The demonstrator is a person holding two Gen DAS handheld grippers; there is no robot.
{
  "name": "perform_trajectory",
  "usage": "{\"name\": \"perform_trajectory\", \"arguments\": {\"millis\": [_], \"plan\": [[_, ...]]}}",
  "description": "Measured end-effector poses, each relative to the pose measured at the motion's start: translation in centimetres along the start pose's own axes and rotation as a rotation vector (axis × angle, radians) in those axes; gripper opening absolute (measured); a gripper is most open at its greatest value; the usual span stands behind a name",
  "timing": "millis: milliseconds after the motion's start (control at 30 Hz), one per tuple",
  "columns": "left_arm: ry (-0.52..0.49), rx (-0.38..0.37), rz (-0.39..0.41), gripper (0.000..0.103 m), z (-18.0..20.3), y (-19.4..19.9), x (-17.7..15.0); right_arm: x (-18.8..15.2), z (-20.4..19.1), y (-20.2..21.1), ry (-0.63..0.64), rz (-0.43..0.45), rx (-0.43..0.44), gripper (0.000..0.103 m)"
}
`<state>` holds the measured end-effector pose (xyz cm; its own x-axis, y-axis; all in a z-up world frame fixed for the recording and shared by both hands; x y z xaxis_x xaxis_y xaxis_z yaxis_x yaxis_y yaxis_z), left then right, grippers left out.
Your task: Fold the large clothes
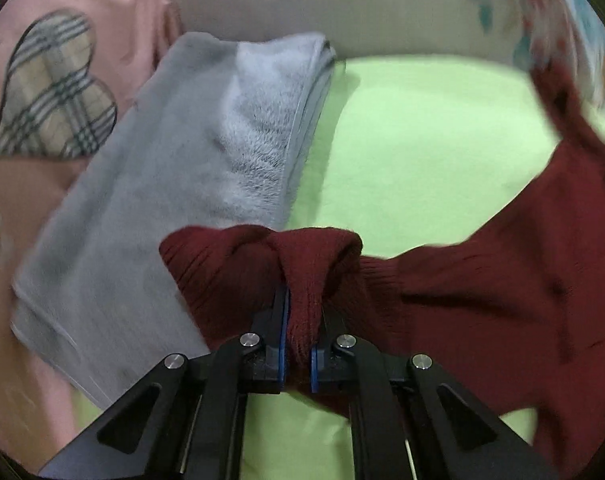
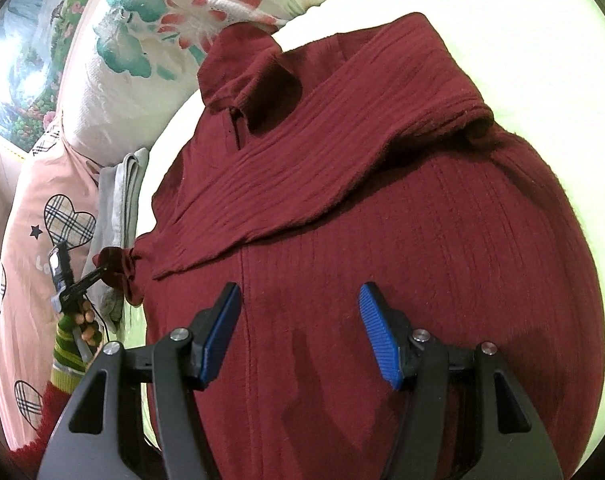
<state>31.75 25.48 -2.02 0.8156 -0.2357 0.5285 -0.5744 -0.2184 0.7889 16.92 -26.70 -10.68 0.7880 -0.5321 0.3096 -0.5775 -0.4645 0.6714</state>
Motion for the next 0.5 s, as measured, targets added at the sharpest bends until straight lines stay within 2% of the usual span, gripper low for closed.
{"name": "perform_trajectory", "arguments": {"millis": [100, 167, 267, 333, 500], "plan": [[0.113, -0.109, 0.125, 0.006, 1.2, 3.7, -0.4, -0.4, -0.6, 0.5, 0.01, 0.011, 0.024, 0.062], [0.184, -0.22, 0.227, 0.006, 2.8, 6.2, -0.3, -0.6, -1.3, 0.6, 0.03, 0.014, 0.044, 0.062], [0.264, -0.387, 0.33, 0.006, 6.1, 8.6, 0.4, -0.8, -2.5, 0.6, 0.055, 0.01, 0.064, 0.062], [0.294, -0.498, 0.367, 0.006, 8.7, 9.6, 1.4, -0.9, -2.9, 0.5, 0.061, 0.01, 0.076, 0.062], [0.29, -0.704, 0.426, 0.006, 15.4, 12.0, 3.6, -0.9, -2.9, 0.9, 0.055, 0.026, 0.095, 0.062]]}}
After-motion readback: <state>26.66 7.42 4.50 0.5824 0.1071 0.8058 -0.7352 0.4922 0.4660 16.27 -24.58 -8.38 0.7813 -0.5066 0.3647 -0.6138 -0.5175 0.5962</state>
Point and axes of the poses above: each gripper's, at about its wrist camera, not at the fingertips, and y roughly against the way its jaws point, z to its right, x to its top, the point moved 1 cm from there along -y, roughly the way its jaws point, and after that the axes turned 12 degrees about -y, right-handed, at the moved point
